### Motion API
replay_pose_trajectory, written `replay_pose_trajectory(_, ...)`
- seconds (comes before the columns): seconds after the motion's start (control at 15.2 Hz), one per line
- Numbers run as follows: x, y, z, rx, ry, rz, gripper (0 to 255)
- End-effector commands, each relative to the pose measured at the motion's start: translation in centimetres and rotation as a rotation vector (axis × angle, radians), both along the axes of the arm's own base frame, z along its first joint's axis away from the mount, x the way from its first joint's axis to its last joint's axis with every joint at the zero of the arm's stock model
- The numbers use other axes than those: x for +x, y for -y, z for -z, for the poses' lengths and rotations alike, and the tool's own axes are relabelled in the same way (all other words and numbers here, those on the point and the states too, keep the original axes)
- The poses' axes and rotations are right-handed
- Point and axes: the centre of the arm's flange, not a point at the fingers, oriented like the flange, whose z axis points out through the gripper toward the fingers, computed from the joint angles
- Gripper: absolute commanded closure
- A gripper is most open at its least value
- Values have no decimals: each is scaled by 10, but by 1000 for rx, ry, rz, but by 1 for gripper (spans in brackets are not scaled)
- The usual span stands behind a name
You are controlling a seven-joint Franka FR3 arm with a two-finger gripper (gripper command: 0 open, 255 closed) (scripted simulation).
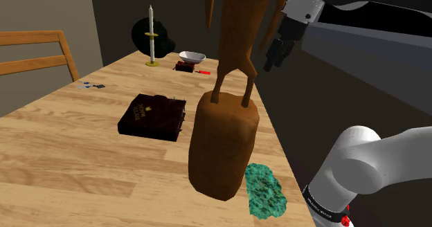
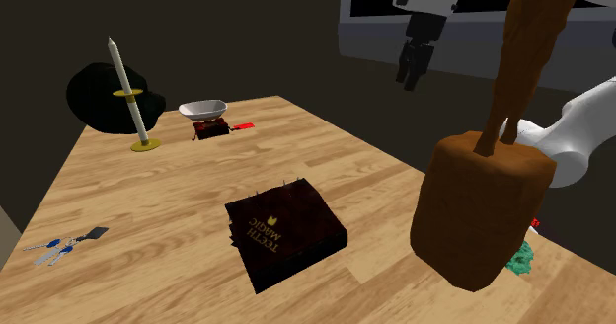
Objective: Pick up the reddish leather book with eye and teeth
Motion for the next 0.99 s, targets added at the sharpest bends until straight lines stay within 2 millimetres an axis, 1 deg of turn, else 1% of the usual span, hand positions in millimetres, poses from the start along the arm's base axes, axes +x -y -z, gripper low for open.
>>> replay_pose_trajectory(0.0, 0, 0, 0, 0, 0, 0, 0)
replay_pose_trajectory(0.2, 14, -33, 19, 15, 4, 124, 0)
replay_pose_trajectory(0.46, 38, -74, 43, 36, 9, 289, 0)
replay_pose_trajectory(0.66, 61, -103, 60, 52, 13, 413, 0)
replay_pose_trajectory(0.92, 96, -136, 83, 72, 18, 578, 0)
